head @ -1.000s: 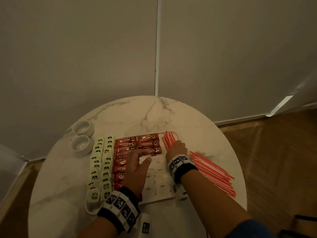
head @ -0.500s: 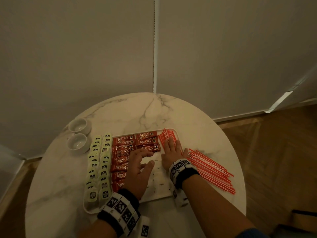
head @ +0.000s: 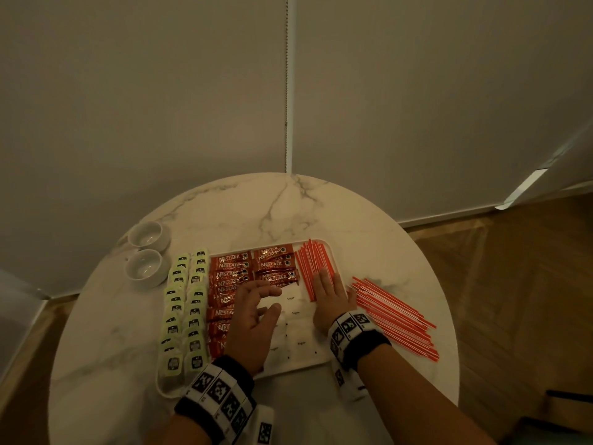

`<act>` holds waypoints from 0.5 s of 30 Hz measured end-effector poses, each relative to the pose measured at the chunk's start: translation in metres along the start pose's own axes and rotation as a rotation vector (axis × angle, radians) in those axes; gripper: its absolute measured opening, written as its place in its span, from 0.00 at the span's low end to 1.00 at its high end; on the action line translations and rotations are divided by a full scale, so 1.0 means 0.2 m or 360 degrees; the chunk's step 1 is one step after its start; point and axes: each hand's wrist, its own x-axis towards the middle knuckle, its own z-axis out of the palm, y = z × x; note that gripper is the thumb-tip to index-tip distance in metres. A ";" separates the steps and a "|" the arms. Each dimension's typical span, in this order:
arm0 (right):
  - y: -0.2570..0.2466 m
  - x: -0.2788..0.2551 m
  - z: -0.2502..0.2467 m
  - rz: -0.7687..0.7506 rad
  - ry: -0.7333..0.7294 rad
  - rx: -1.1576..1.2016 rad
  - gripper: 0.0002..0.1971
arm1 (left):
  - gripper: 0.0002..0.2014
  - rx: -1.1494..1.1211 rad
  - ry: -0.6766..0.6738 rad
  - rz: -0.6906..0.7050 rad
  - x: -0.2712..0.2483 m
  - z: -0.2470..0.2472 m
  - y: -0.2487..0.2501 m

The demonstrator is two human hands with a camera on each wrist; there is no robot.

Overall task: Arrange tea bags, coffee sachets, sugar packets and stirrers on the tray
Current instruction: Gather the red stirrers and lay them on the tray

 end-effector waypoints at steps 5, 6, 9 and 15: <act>-0.02 -0.08 -0.04 -0.0027 0.0383 0.0112 0.30 | 0.09 0.0000 0.0010 -0.0005 -0.01 -0.01 -0.03; -0.01 -0.09 -0.03 -0.0040 0.0465 0.0090 0.24 | 0.09 -0.0006 0.0010 0.0003 -0.02 -0.01 -0.03; -0.01 -0.13 0.01 -0.0119 0.0414 0.0042 0.15 | 0.09 -0.0007 0.0014 0.0009 -0.02 -0.01 -0.03; -0.04 -0.07 0.02 -0.0165 0.0414 0.0073 0.18 | 0.09 0.0025 0.0022 0.0039 -0.03 -0.01 -0.03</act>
